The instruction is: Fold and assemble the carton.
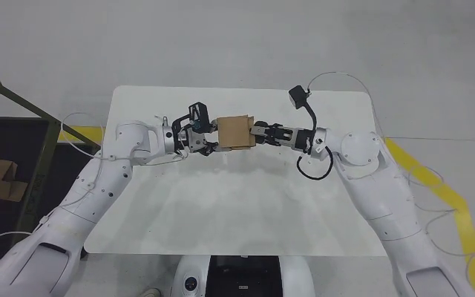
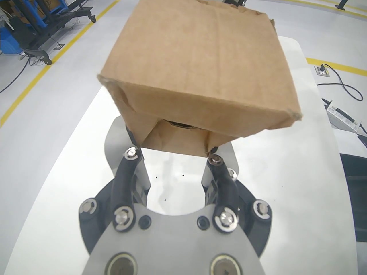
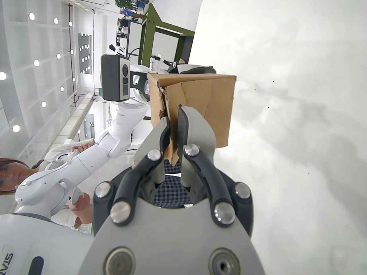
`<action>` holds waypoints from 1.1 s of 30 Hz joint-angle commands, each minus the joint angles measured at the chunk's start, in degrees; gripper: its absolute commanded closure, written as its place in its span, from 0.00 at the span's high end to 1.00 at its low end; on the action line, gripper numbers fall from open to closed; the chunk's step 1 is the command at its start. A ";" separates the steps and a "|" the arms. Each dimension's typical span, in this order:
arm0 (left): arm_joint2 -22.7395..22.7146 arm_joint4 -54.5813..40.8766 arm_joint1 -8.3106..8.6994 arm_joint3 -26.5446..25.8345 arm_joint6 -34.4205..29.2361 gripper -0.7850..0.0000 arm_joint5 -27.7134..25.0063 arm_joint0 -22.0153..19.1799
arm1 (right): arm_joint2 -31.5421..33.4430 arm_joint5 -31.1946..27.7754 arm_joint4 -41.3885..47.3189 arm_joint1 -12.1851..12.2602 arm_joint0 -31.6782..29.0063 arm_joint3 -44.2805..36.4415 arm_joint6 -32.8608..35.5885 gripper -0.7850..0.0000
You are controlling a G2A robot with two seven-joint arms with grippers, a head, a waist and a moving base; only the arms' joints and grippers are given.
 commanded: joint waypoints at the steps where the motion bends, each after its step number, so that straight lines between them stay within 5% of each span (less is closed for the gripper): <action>1: -0.10 -0.12 -0.05 0.02 -0.11 0.36 -0.28 0.06 | 0.24 -0.55 0.35 -0.04 -0.06 -0.01 -1.20 0.04; 15: -0.61 -0.75 -0.56 0.63 -0.47 0.38 -1.89 0.09 | -0.65 -1.38 0.27 -0.09 0.21 -0.14 -1.19 0.06; 21: -0.82 -1.06 -0.80 1.06 -0.48 0.38 -2.17 0.06 | 0.22 -1.48 0.24 0.15 -0.07 -0.42 -1.20 0.27; 33: -1.48 -1.92 -1.16 1.99 -0.60 0.39 -2.83 0.06 | 1.64 -2.55 2.09 0.63 -2.20 -2.91 -0.27 0.25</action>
